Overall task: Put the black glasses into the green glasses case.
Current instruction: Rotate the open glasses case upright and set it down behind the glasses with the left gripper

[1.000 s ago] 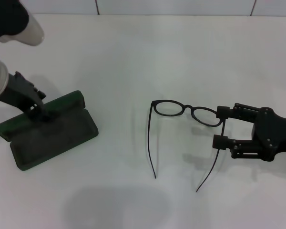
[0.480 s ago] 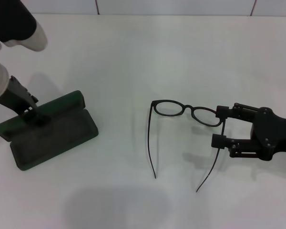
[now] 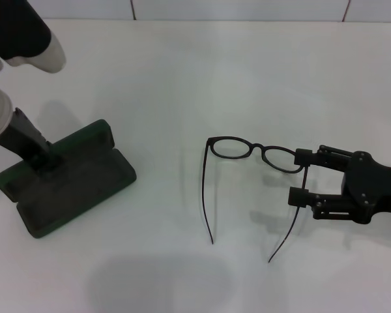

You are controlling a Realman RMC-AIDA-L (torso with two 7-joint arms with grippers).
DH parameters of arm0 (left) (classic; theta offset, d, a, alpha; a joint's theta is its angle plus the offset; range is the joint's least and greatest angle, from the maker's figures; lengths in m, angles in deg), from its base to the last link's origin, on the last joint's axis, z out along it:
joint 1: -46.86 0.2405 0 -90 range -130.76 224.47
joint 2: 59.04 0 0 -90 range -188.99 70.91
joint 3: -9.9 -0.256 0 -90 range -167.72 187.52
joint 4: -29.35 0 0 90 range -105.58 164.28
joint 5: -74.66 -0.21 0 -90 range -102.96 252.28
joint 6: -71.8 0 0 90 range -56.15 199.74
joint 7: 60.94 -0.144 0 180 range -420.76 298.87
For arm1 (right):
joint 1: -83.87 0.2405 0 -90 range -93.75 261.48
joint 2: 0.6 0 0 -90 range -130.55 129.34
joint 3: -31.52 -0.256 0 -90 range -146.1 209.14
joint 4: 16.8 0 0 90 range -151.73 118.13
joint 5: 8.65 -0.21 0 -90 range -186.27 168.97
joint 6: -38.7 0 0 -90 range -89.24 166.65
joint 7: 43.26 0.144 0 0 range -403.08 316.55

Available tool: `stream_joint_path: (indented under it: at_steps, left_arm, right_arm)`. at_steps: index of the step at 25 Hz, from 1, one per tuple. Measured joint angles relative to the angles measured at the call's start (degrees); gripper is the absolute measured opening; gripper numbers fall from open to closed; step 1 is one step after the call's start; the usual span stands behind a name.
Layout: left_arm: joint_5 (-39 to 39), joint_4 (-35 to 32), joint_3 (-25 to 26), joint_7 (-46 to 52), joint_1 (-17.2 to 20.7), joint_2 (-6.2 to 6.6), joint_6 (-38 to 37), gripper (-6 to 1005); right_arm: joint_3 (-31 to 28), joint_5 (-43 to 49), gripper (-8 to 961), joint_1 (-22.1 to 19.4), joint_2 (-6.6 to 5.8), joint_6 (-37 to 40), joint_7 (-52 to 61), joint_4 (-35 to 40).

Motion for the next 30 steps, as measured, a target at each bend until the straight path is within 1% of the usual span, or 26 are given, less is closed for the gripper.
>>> stream_joint_path:
  at_steps: [2, 4, 7, 8, 11, 13, 18, 23, 25, 30]
  left_arm:
    - [0.3, -0.5, 0.1, 0.0, 0.0, -0.06, -0.1, 283]
    - [1.6, -2.6, 0.5, 0.1, 0.1, -0.17, -0.1, 252]
    - [5.4, -7.3, 1.0, 0.0, 0.5, -0.16, 0.2, 205]
    - [6.6, -9.2, 1.0, -0.2, 0.5, -0.13, 0.7, 205]
    - [8.8, -11.9, -0.5, -1.1, -0.2, -0.13, 2.5, 204]
    - [9.2, -12.1, -3.2, -2.1, -1.7, -0.13, 4.5, 204]
    - [5.6, -8.2, -11.8, -3.9, -6.0, -0.17, 11.9, 202]
    - [2.9, -1.2, -19.2, -4.1, -10.7, -0.30, 20.3, 201]
    - [2.9, 2.9, -20.9, -4.2, -12.9, -0.31, 23.1, 201]
    - [3.4, 11.0, -22.7, -4.3, -16.3, -0.40, 27.6, 199]
  right_arm:
    - [0.0, 0.0, 869, -0.1, -0.01, 0.0, 0.0, 0.0]
    - [0.0, 0.0, 869, -0.3, -0.02, 0.1, 0.0, 0.0]
    - [0.1, 0.0, 869, -0.5, 0.01, 0.4, 0.0, -0.1]
    - [0.3, 0.0, 869, -0.5, 0.02, 0.5, 0.0, -0.2]
    - [1.8, 0.2, 869, -0.1, 0.04, 1.5, 0.0, -0.7]
    - [3.9, 0.3, 869, 0.5, 0.04, 3.0, 0.0, -0.8]
    - [7.7, 0.0, 869, 1.0, 0.24, 6.1, 0.1, -0.9]
    - [9.2, -0.1, 869, 0.8, 0.33, 7.1, 0.0, -2.9]
    - [9.3, -0.1, 869, 0.6, 0.33, 7.8, -0.1, -3.3]
    - [9.4, -1.1, 868, 0.4, 0.33, 8.9, -1.9, -3.7]
